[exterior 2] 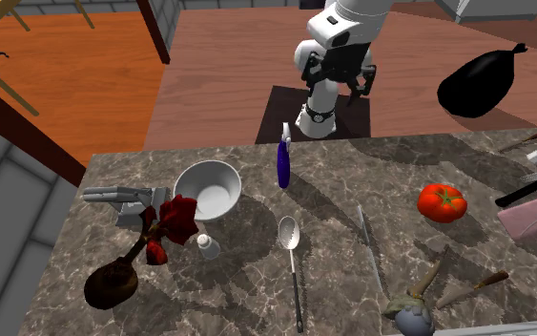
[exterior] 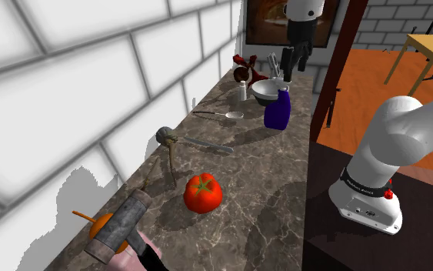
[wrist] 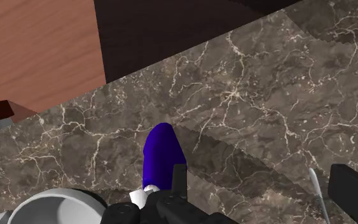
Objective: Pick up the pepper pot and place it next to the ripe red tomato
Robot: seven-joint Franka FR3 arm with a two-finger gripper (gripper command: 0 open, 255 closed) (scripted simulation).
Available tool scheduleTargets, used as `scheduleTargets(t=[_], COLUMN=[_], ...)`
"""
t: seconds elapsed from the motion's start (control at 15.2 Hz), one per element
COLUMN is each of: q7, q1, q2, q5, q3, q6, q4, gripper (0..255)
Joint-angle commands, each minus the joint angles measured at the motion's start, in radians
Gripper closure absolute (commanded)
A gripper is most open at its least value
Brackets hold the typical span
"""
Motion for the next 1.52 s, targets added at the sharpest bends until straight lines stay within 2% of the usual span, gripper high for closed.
scheduleTargets(t=[0.0,0.73,1.12,1.45], q7=[0.000,-0.104,-0.163,-0.220], q1=[0.000,-0.048,-0.064,-0.077], q2=[0.000,0.311,0.511,0.687], q5=[0.000,-0.073,-0.075,-0.050], q3=[0.000,-0.113,-0.168,-0.206], q6=[0.000,0.328,0.471,0.562], q4=[0.000,0.048,0.142,0.256], gripper=[0,0,0,0])
